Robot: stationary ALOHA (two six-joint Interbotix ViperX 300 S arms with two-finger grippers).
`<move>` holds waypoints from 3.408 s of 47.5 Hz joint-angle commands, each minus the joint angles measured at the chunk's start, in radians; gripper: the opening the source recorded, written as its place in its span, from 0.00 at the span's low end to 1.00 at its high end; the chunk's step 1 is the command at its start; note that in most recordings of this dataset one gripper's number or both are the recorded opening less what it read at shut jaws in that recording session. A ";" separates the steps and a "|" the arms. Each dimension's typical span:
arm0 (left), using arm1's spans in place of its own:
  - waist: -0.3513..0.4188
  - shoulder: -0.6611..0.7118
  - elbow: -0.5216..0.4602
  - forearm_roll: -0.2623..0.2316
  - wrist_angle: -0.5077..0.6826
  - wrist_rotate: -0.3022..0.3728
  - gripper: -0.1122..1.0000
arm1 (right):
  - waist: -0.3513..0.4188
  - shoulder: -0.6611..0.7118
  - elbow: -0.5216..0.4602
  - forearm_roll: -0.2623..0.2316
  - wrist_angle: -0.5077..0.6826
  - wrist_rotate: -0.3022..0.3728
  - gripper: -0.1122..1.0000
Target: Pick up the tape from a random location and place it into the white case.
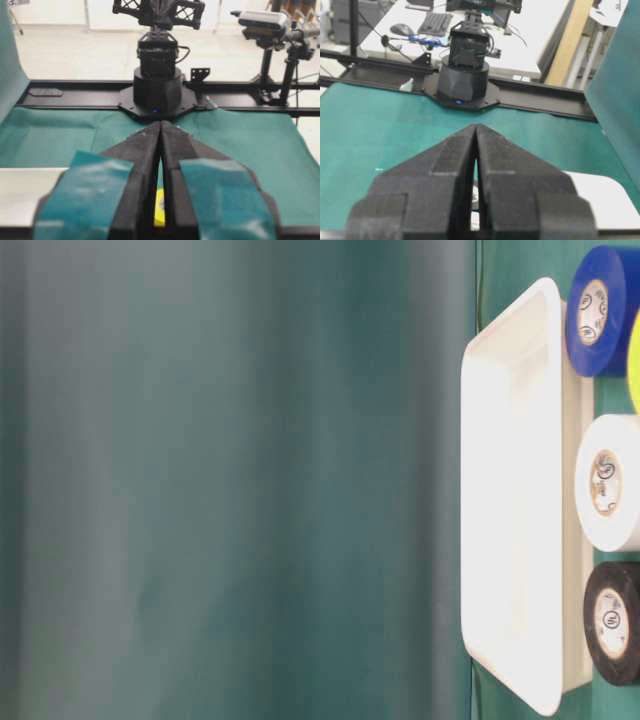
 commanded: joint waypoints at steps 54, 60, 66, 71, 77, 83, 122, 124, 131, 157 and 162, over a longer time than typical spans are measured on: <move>0.008 0.014 -0.006 -0.017 0.034 -0.058 0.17 | -0.005 0.038 -0.038 -0.012 0.043 -0.006 0.10; 0.008 0.014 -0.006 -0.015 0.034 -0.057 0.42 | -0.005 0.038 -0.038 -0.012 0.043 -0.006 0.10; 0.008 0.014 -0.006 -0.014 0.034 -0.052 0.76 | -0.005 0.038 -0.038 -0.011 0.044 -0.006 0.10; 0.008 0.012 -0.008 -0.014 0.034 -0.052 0.96 | -0.005 0.038 -0.038 -0.012 0.054 -0.005 0.10; 0.008 0.014 -0.006 -0.012 0.034 -0.052 0.98 | -0.006 0.038 -0.038 -0.012 0.060 -0.005 0.10; 0.008 0.014 -0.006 -0.014 0.034 -0.052 0.98 | -0.005 0.038 -0.040 -0.012 0.060 -0.005 0.10; -0.115 0.012 -0.014 -0.008 0.052 -0.049 0.98 | -0.005 0.038 -0.043 -0.012 0.069 -0.006 0.10; -0.117 0.012 -0.014 -0.008 0.052 -0.049 0.98 | -0.006 0.038 -0.043 -0.012 0.069 -0.006 0.10; -0.117 0.014 -0.015 -0.008 0.052 -0.049 0.98 | -0.006 0.040 -0.043 -0.012 0.069 -0.006 0.10; -0.114 0.221 -0.129 -0.008 -0.002 0.015 0.98 | -0.005 0.038 -0.046 -0.012 0.069 -0.006 0.10; -0.114 0.281 -0.170 -0.008 0.002 0.017 0.98 | -0.006 0.038 -0.046 -0.012 0.071 -0.006 0.10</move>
